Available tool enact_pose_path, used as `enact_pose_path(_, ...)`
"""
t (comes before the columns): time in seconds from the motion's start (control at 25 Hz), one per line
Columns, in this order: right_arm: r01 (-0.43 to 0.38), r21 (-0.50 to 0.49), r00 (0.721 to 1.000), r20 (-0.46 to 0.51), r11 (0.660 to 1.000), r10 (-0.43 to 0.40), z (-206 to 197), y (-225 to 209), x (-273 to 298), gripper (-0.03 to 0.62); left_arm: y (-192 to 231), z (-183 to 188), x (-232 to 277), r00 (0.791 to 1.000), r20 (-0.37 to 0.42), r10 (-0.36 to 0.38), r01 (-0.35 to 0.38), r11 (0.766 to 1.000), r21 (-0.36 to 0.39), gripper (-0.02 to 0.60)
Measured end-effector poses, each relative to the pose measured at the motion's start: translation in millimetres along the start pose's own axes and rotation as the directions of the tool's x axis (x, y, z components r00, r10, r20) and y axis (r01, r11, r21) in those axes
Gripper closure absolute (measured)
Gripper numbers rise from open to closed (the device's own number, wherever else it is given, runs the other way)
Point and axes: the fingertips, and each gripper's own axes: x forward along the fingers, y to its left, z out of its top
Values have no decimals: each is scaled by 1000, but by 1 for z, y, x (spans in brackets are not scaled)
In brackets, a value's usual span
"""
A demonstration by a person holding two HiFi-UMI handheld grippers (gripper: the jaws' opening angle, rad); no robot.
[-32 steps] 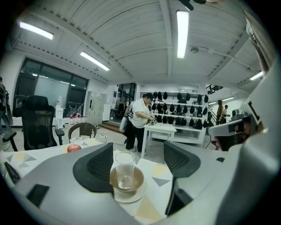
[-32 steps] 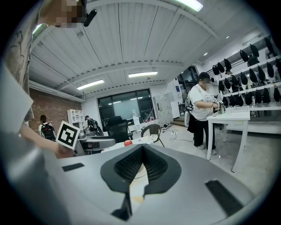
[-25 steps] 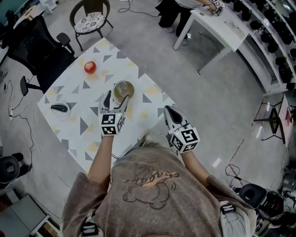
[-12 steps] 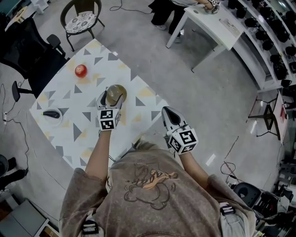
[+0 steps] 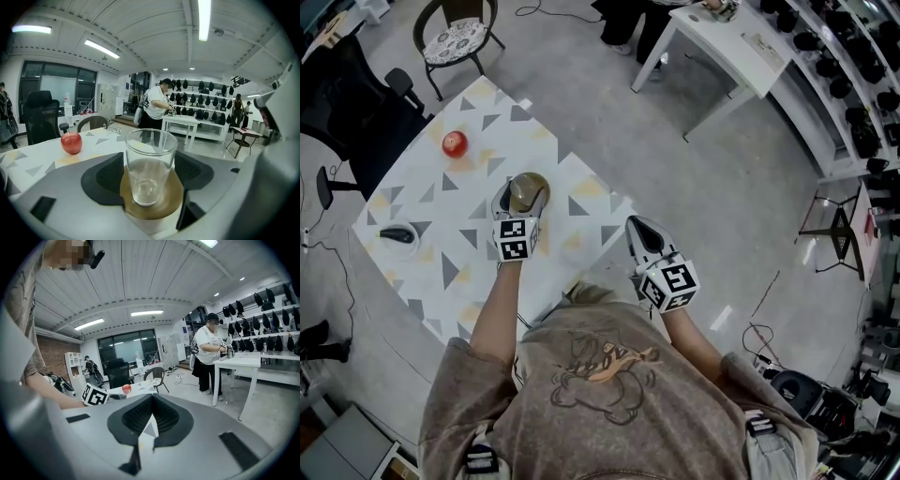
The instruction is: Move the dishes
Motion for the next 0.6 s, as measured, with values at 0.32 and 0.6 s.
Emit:
enact_pose_path(0.32, 3, -1, 1000, -10, 1000, -3, -2, -3, 4, 592, 1, 0, 4, 1000, 2, -7, 7, 1000, 2, 275)
enact_pose_path(0.6, 10, -2, 1000, -16, 1000, -10, -5, -3, 3, 592, 1, 1, 4, 1000, 10, 4, -4, 1000, 14, 290)
